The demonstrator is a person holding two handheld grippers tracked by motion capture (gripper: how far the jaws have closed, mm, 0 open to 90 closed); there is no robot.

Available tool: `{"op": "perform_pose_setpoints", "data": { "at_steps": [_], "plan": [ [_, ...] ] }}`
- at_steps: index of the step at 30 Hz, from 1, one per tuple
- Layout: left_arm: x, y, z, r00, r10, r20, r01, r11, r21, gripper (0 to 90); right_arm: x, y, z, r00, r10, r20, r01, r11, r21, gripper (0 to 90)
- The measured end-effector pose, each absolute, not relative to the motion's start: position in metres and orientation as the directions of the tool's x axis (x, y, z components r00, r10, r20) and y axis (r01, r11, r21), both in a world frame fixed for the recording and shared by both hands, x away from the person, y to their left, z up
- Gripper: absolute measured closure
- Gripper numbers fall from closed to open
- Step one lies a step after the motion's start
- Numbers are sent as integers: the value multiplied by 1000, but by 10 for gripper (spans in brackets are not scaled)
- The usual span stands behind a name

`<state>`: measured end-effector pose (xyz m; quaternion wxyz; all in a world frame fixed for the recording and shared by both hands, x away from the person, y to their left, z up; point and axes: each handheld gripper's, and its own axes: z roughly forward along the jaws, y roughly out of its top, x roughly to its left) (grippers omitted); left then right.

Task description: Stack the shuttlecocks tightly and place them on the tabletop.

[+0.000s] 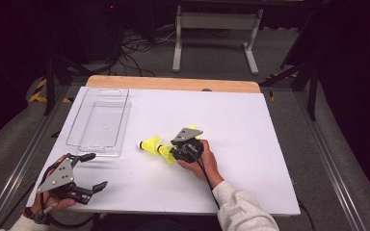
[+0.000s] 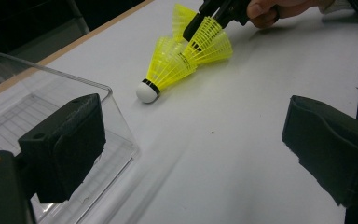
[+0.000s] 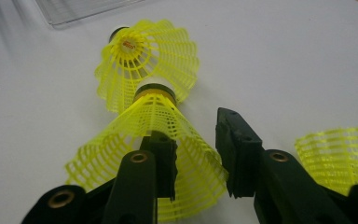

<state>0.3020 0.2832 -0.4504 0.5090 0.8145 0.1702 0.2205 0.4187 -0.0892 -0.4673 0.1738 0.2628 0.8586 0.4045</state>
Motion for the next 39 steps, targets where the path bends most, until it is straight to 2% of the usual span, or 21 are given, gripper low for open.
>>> {"op": "perform_pose_setpoints", "data": {
  "at_steps": [7,18,24,28,33,39],
  "plan": [
    [302,283,-450,845,502,186,54,-426,903,69,412,-88,-462,-794,591,-144,284,569,772,574],
    [302,282,-451,847,499,186,54,-427,903,70,399,-104,-444,-786,592,-177,256,573,779,494],
    [302,282,-451,846,500,188,52,-427,903,70,386,-115,-433,-789,585,-188,233,568,789,505],
    [302,282,-450,846,498,188,53,-431,901,70,374,-120,-432,-806,566,-173,228,567,791,543],
    [302,281,-450,845,500,191,51,-431,901,70,365,-115,-440,-835,534,-129,251,580,775,571],
    [302,282,-450,845,499,192,51,-432,900,70,364,-102,-453,-843,523,-126,263,605,752,555]
  ]
}}
